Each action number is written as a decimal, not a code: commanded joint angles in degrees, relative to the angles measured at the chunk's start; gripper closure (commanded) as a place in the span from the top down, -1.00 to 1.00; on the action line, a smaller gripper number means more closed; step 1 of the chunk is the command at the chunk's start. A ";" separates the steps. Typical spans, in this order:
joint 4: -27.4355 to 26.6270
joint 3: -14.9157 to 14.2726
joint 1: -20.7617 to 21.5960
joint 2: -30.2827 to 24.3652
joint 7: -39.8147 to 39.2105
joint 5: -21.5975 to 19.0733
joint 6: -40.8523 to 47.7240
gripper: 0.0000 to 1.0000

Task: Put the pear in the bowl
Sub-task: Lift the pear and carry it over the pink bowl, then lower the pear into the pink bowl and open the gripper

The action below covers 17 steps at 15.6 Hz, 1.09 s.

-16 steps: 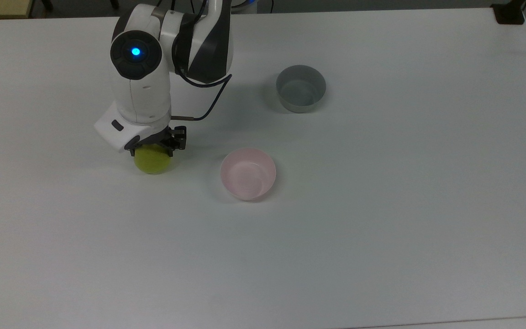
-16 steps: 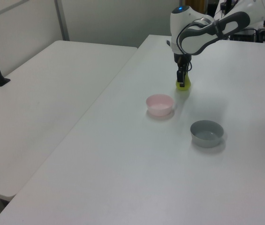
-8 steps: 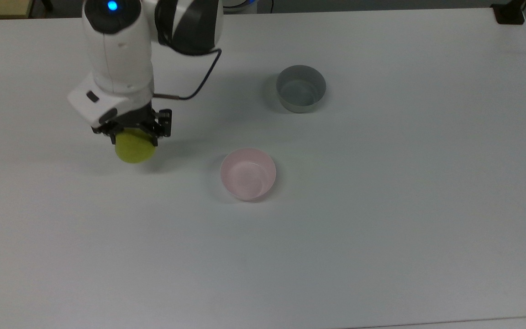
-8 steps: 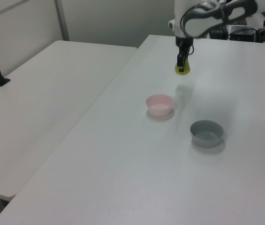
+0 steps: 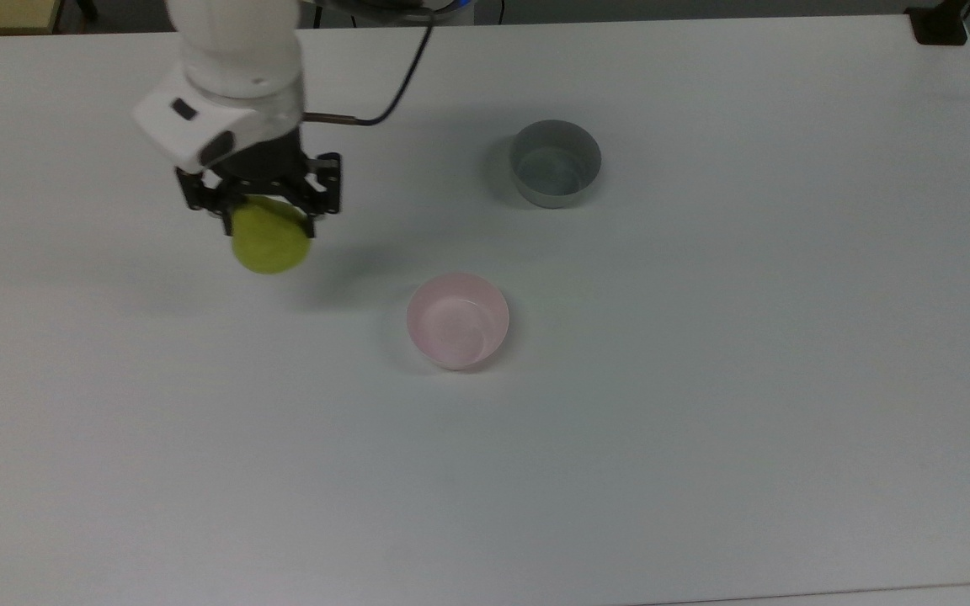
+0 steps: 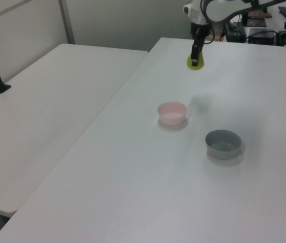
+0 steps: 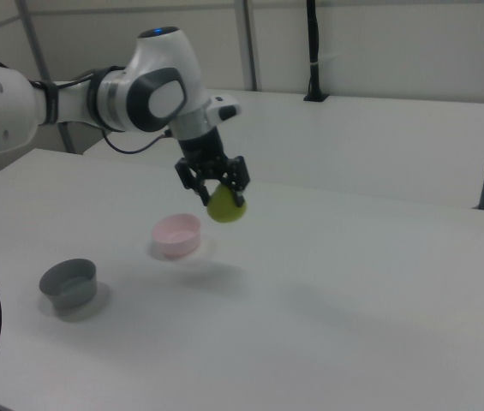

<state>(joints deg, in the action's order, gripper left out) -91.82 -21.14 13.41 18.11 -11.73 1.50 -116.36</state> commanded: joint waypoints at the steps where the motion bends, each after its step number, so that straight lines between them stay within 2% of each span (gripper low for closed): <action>1: 1.91 -3.37 9.15 2.89 6.53 -0.53 -0.36 -0.31; 4: 4.19 -3.99 13.47 5.79 11.36 -1.76 -0.62 -0.24; 10: 4.72 -3.47 15.76 10.01 13.66 -1.85 -3.17 -0.12; 12: 5.42 -3.47 16.81 12.73 14.28 -1.85 -3.70 0.06; 16: 5.25 -3.47 17.79 14.85 16.21 -1.76 -6.42 0.18; 17: 5.25 -3.47 17.79 15.02 16.21 -1.76 -6.60 0.31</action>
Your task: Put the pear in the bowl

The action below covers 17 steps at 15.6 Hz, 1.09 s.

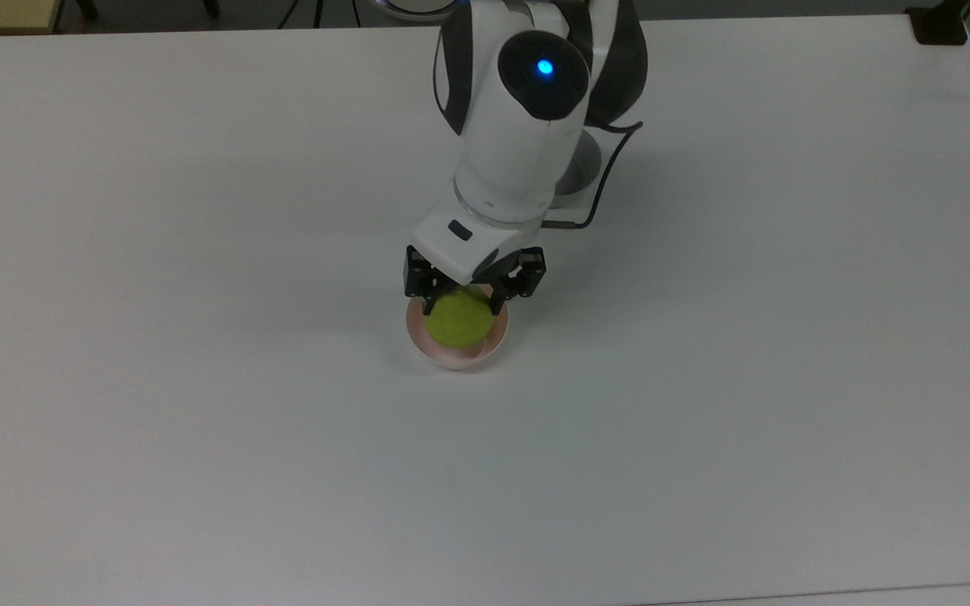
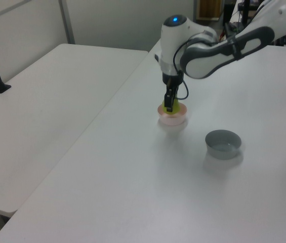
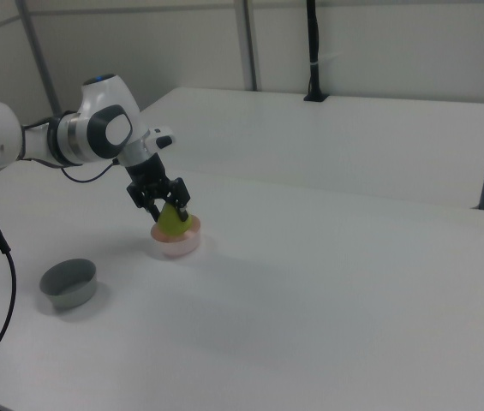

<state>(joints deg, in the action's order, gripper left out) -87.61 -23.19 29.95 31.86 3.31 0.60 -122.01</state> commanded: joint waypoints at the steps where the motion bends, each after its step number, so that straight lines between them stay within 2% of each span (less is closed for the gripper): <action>1: 0.95 -1.42 1.17 1.45 1.09 -0.87 -0.94 0.50; 2: 0.86 -1.42 1.17 1.45 1.00 -0.87 -0.94 0.68; 3: 0.86 -1.42 1.17 1.45 0.74 -0.87 -0.94 1.00; 9: 0.86 -1.42 0.46 -2.49 0.56 -1.31 -0.24 1.00; 12: -1.06 -1.08 -0.67 -8.90 0.82 -1.31 1.16 1.00; 15: -1.33 2.17 -6.81 -15.75 0.38 -1.13 10.44 1.00; 17: -1.51 2.18 -8.40 -19.19 0.21 -0.96 14.94 1.00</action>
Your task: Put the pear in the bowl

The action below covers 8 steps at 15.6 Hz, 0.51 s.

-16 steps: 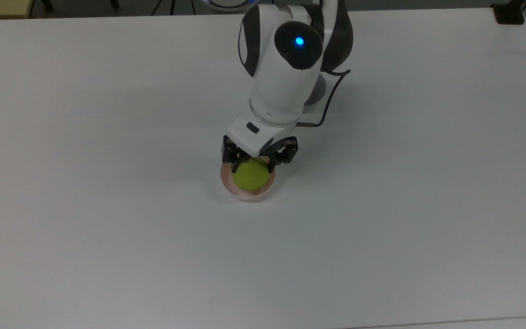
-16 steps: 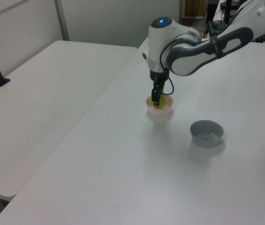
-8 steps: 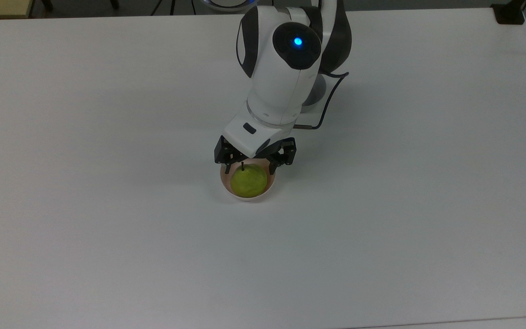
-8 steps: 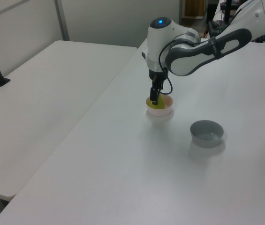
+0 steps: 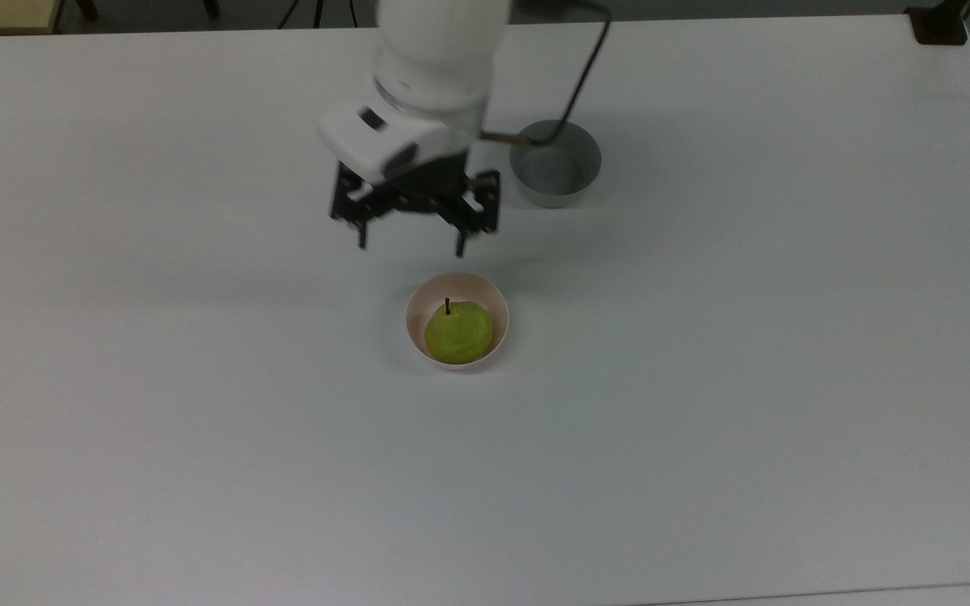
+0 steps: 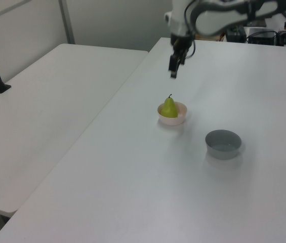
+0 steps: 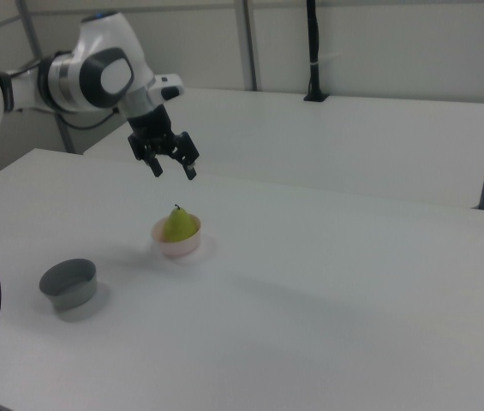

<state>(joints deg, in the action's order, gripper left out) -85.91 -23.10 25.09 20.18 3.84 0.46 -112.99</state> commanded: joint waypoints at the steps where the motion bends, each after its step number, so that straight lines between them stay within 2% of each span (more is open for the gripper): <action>1: -3.73 2.53 -5.47 -9.18 -0.76 -0.73 7.94 1.00; 5: -6.81 7.80 -14.96 -15.34 -5.68 -0.81 12.70 1.00; 8: -8.48 8.95 -17.79 -17.54 -7.61 -0.73 15.87 1.00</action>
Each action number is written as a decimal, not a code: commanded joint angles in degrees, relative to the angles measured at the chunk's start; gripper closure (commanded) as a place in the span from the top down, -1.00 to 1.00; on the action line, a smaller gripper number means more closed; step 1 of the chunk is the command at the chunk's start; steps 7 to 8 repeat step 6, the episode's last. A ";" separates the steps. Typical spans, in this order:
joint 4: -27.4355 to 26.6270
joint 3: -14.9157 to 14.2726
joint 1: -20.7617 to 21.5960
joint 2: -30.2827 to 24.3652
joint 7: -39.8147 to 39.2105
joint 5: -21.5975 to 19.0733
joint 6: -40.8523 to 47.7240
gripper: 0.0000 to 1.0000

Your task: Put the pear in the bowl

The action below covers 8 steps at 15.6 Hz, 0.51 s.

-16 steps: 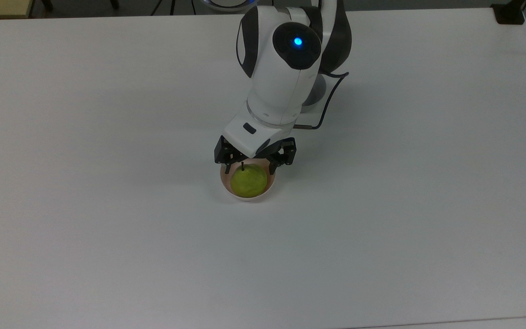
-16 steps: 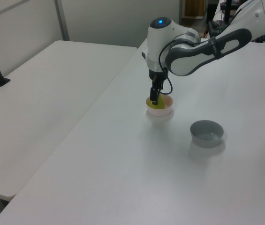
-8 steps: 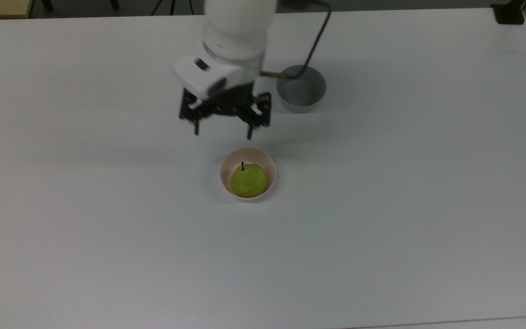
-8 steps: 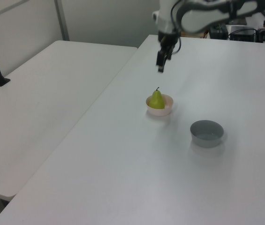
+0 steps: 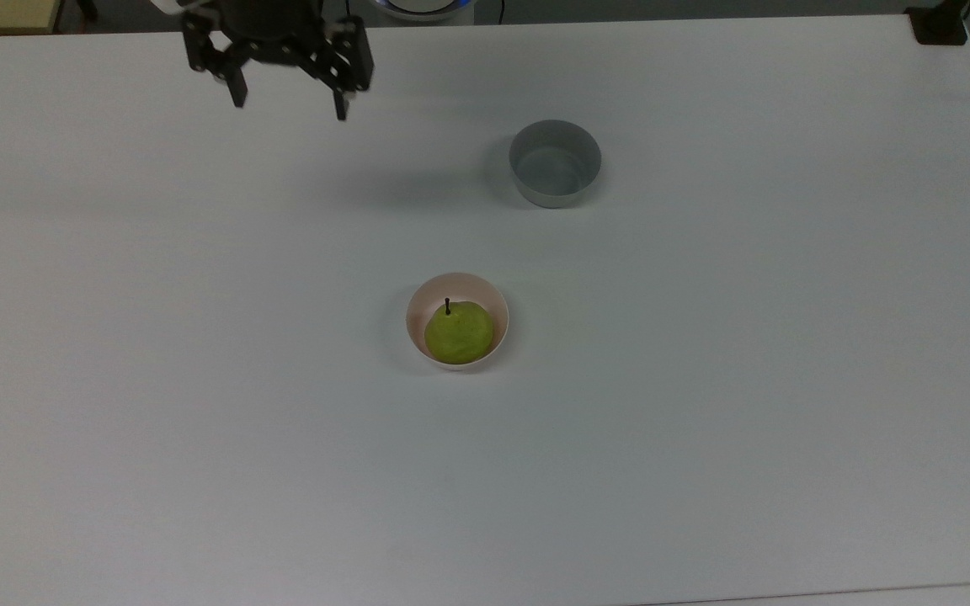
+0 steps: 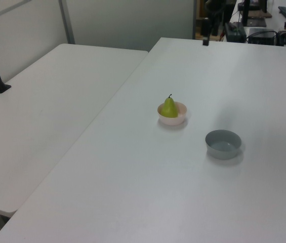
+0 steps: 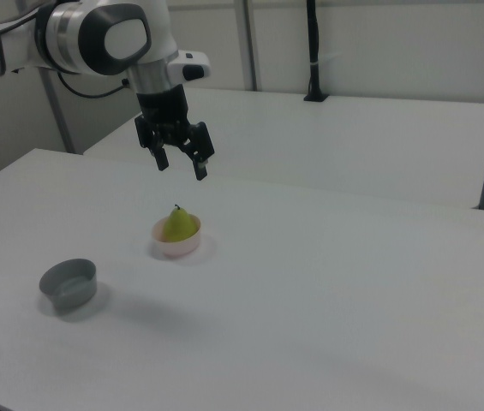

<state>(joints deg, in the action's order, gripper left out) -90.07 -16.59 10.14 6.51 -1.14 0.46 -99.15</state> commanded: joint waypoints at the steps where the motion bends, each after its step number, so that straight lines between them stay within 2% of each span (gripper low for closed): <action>1: -4.41 2.78 -3.63 -4.05 -3.94 -0.73 2.46 1.00; 8: -4.15 2.79 -4.34 -4.93 -5.10 -0.46 3.17 1.00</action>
